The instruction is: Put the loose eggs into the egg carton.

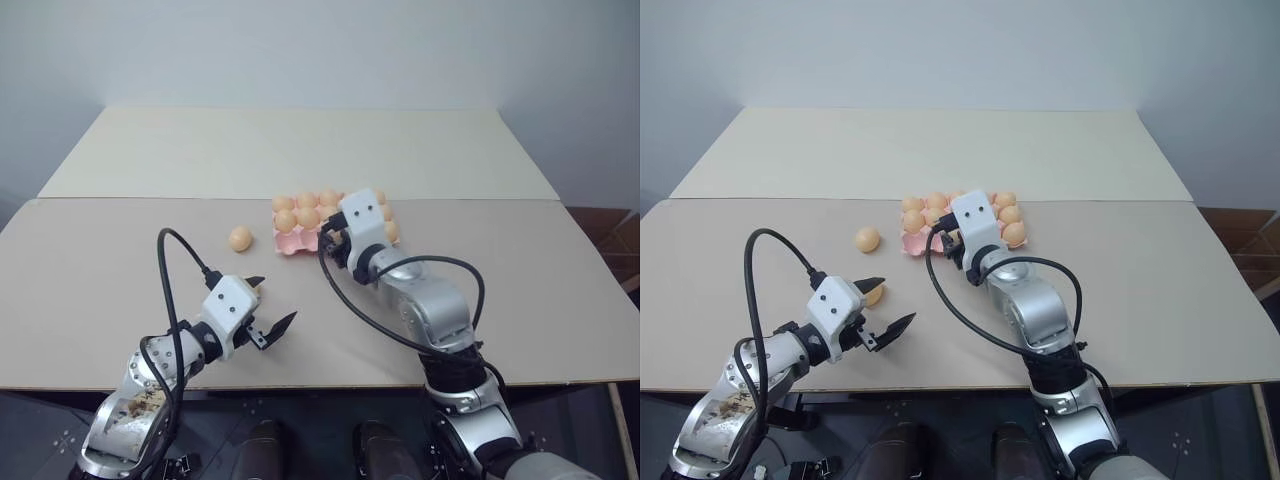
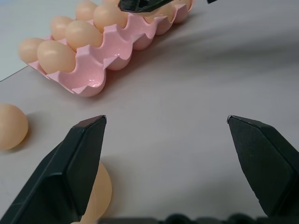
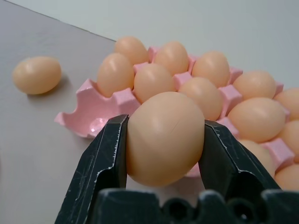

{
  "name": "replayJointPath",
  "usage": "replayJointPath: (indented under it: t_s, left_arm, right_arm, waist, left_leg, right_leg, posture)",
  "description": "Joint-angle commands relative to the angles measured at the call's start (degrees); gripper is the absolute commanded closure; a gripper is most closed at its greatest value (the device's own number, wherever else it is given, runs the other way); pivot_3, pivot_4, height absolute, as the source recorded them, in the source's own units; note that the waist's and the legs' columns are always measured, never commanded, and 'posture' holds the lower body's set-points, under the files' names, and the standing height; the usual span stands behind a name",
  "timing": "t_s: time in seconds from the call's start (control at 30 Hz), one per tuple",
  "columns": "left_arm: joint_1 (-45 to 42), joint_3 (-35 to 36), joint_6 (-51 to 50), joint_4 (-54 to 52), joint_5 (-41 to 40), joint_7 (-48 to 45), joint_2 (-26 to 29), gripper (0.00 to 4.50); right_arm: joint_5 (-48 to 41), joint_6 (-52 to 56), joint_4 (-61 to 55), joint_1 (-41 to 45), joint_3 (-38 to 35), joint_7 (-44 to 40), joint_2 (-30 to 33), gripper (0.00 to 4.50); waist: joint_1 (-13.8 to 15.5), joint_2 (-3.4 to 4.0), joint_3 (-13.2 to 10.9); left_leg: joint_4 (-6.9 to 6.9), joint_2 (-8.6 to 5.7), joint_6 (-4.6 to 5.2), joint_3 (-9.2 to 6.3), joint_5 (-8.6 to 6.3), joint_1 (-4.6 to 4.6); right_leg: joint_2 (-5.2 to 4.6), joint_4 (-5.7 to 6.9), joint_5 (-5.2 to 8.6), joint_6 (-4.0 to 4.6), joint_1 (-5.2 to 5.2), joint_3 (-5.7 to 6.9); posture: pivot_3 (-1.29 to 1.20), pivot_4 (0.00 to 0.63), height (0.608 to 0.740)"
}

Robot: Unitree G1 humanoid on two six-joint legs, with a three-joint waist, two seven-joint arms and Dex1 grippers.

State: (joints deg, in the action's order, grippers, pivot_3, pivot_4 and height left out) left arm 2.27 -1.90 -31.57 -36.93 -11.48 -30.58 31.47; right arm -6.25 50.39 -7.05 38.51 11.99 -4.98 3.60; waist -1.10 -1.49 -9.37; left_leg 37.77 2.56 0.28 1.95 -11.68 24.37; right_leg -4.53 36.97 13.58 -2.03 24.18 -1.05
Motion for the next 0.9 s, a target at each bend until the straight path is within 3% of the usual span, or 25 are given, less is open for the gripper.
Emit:
replayJointPath:
  t_s: [0.03,0.37,0.6,0.63,0.8,0.9]
  left_arm:
    - [-0.1,0.7,-0.2,-2.7,-0.4,0.8,-0.3,0.0]
    - [0.1,0.0,0.4,-2.4,0.2,1.3,-0.2,0.0]
    - [0.3,-0.2,0.8,-2.4,0.3,1.4,-0.3,0.0]
    - [0.4,-0.1,0.8,-2.5,0.3,1.5,-0.4,0.0]
    - [1.7,0.9,0.6,-3.7,-0.3,2.5,-1.3,0.0]
    - [2.8,2.5,-0.1,-5.5,-0.9,4.0,-2.3,0.0]
  right_arm:
    - [1.6,-4.3,3.1,2.4,-0.4,-0.1,-0.6,2.55]
    - [4.1,-7.7,11.5,4.3,-1.2,-0.1,-2.4,2.55]
    - [2.2,-7.4,6.4,3.0,-4.3,-0.9,-3.6,0.19]
    - [1.7,-6.6,3.9,2.2,-4.7,-1.3,-3.3,0.03]
    - [-0.4,-6.2,-11.5,-4.9,-6.6,-4.5,0.8,0.03]
    - [-4.3,-11.8,-20.9,-13.1,-8.9,-11.7,6.3,0.03]
  waist:
    - [0.0,0.0,0.0]
    - [-0.1,0.0,0.0]
    - [-0.1,0.0,0.0]
    - [-0.1,0.0,0.0]
    - [0.2,0.0,0.0]
    - [0.5,0.0,0.0]
  left_leg:
    - [0.0,0.05,0.0,0.0,0.0,0.0]
    - [0.0,0.19,0.0,0.03,0.0,0.0]
    - [-0.01,0.22,0.0,0.03,0.0,0.02]
    - [-0.01,0.22,0.0,0.04,0.0,0.02]
    - [-0.01,0.22,-0.01,0.03,0.0,0.03]
    - [-0.01,0.22,-0.01,0.03,-0.01,0.03]
  right_leg:
    - [0.06,0.0,-0.01,0.02,0.01,0.0]
    - [0.18,0.01,-0.06,0.14,0.06,0.0]
    - [0.19,0.01,-0.06,0.14,0.08,0.0]
    - [0.19,0.01,-0.06,0.14,0.08,0.0]
    - [0.18,-0.01,-0.05,0.13,0.07,0.02]
    - [0.16,-0.07,-0.05,0.13,0.03,0.05]
  posture:
    - [0.0,0.15,0.74]
    - [0.0,0.15,0.74]
    - [0.0,0.15,0.74]
    - [0.0,0.15,0.74]
    - [0.0,0.15,0.74]
    - [0.0,0.15,0.74]
